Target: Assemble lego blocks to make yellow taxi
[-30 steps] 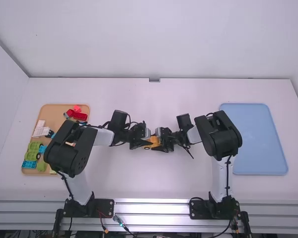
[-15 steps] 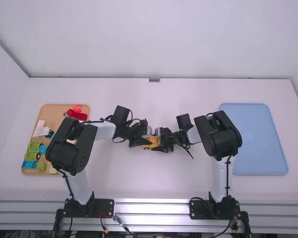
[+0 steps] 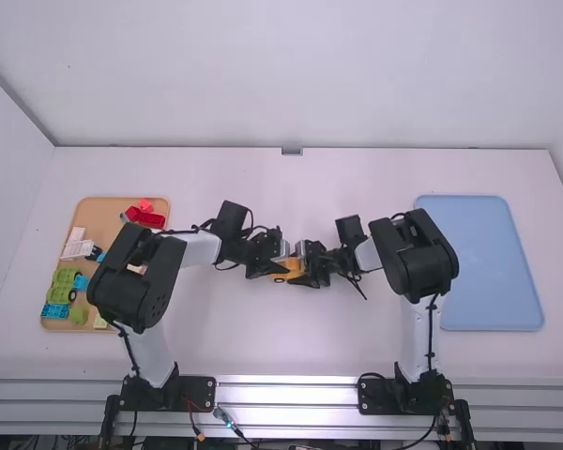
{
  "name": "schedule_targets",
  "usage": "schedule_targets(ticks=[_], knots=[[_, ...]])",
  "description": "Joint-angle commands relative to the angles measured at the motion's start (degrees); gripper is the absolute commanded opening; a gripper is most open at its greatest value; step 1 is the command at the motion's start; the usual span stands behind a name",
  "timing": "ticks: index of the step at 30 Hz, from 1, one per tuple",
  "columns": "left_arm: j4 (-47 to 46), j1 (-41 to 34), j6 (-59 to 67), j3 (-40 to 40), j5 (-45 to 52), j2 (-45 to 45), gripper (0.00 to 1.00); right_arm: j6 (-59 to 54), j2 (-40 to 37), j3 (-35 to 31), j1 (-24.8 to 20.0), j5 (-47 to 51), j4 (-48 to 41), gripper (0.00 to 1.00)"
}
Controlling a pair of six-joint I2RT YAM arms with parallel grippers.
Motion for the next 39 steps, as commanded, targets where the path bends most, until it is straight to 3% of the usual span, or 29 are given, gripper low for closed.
schedule_targets(ticks=[1, 12, 31, 39], knots=[[-1.9, -3.0, -3.3, -3.2, -4.7, 2.5, 0.02, 2.0, 1.6, 1.0, 0.2, 2.6, 0.0, 0.52], [0.7, -7.9, -8.1, -3.9, -15.4, 2.5, 0.02, 2.1, 1.6, 1.0, 0.2, 2.6, 0.1, 0.52], [5.6, -7.9, -8.0, -4.1, -11.6, 2.5, 0.02, 2.2, 1.6, 1.0, 0.2, 2.6, 0.1, 0.52], [6.6, -7.9, -7.6, -3.7, -11.9, 2.5, 0.13, 3.3, 1.6, 1.4, 0.2, 2.6, 0.1, 0.52]])
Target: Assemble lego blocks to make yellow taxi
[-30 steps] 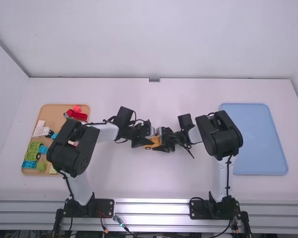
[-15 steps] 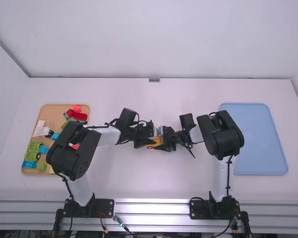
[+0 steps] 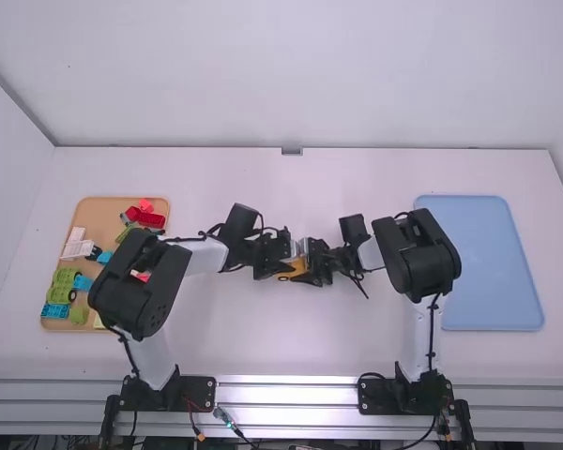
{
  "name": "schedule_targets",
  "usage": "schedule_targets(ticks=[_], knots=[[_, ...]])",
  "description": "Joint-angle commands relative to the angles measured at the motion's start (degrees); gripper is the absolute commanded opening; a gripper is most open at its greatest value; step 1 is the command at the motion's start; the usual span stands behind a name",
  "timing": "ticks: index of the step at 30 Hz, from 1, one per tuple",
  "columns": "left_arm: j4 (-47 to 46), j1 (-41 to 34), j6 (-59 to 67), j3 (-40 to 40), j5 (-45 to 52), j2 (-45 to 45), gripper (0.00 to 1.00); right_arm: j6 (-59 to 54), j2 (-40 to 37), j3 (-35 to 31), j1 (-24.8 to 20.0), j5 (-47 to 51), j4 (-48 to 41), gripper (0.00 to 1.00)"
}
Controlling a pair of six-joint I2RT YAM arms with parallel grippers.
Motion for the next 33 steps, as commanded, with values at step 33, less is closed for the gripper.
schedule_targets(ticks=[33], knots=[[-1.2, -3.5, 0.2, -1.5, -5.2, 1.6, 0.38, 2.7, 1.6, 1.2, 1.3, 2.5, -0.2, 0.53]])
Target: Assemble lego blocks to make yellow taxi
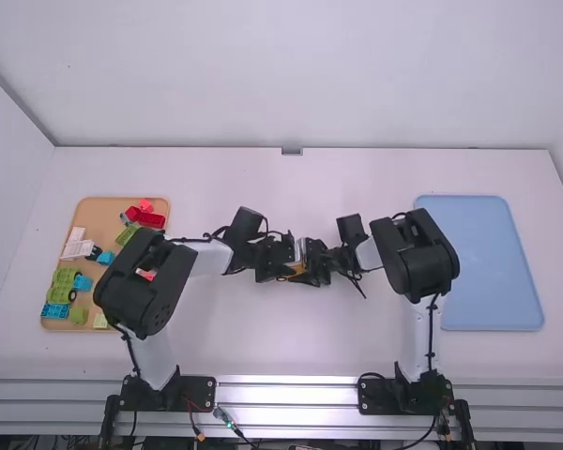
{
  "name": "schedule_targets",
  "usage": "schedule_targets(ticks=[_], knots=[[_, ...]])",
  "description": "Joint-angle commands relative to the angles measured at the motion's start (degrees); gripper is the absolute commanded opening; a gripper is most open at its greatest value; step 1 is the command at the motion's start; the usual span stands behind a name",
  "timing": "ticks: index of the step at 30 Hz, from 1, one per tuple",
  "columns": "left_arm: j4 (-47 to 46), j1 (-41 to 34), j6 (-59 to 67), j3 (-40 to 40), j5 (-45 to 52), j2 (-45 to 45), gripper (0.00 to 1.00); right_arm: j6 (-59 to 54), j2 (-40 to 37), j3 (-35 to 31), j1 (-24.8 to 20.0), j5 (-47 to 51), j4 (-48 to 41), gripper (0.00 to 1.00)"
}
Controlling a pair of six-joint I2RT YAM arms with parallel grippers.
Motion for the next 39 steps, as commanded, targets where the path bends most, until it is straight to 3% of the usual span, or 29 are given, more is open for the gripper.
schedule_targets(ticks=[1, 13, 19, 21, 23, 25, 32, 39], knots=[[-1.2, -1.8, 0.2, -1.5, -1.0, 0.6, 0.38, 1.9, 1.6, 1.0, 0.5, 2.0, -0.3, 0.53], [-1.4, -0.2, 0.0, -1.5, -0.8, -1.7, 0.40, 1.9, 1.6, 1.0, 0.5, 2.0, -0.6, 0.53], [-2.0, 2.0, 0.4, -1.5, 4.2, -2.4, 0.40, 1.7, 1.6, 1.0, 0.5, 2.0, -0.6, 0.53], [-2.0, 2.5, 0.5, -1.5, 5.2, -2.4, 0.35, 1.9, 1.6, 1.0, 0.5, 2.1, -0.6, 0.53], [-2.1, 2.7, 1.4, -1.5, 6.6, -2.4, 0.24, 1.9, 1.6, 1.0, 0.5, 2.6, -0.6, 0.53], [-2.0, 2.7, 1.7, -1.5, 7.1, -2.4, 0.24, 1.9, 1.6, 1.0, 0.5, 3.1, -0.6, 0.52], [-2.1, 2.6, 1.5, -1.5, 7.0, -2.6, 0.38, 2.1, 1.6, 1.0, 0.7, 3.3, -0.6, 0.53], [-2.3, 2.7, 1.5, -1.5, 7.0, -3.5, 0.39, 2.1, 1.6, 1.0, 1.0, 3.4, -0.6, 0.53]])
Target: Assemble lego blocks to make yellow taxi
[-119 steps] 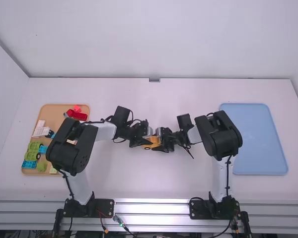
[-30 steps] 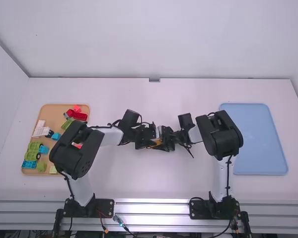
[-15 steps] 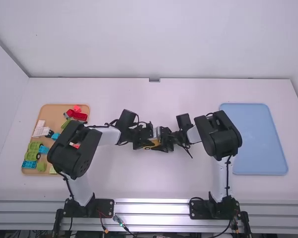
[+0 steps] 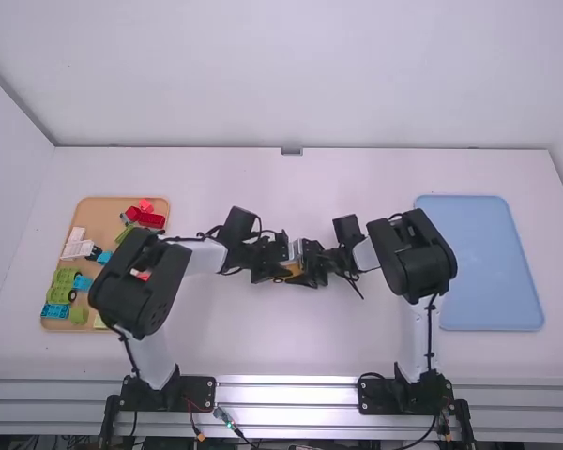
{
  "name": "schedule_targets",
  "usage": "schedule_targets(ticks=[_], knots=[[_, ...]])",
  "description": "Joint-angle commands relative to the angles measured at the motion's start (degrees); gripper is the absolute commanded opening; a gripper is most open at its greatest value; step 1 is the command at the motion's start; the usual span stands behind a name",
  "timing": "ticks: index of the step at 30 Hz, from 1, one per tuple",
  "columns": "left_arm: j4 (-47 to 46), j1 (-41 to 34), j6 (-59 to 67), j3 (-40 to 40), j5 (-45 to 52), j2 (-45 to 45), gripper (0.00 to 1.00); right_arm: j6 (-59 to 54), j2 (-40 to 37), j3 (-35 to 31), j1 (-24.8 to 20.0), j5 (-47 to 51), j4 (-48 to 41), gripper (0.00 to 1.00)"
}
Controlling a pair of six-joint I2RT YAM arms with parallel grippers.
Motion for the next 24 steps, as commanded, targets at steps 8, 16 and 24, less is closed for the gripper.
schedule_targets(ticks=[8, 16, 24], knots=[[-1.0, 0.3, 1.1, -0.8, 2.8, -3.5, 0.43, 1.2, 1.6, 0.8, -0.1, 3.0, -0.4, 0.52], [-3.7, 2.1, 1.3, -0.8, 2.8, -5.6, 0.54, 2.3, 1.6, 0.8, -0.1, 4.0, -0.3, 0.53], [-13.0, 8.4, 5.6, -0.8, 3.1, -12.5, 0.99, 2.3, 1.6, 0.8, -0.1, 4.5, -0.1, 0.53]])
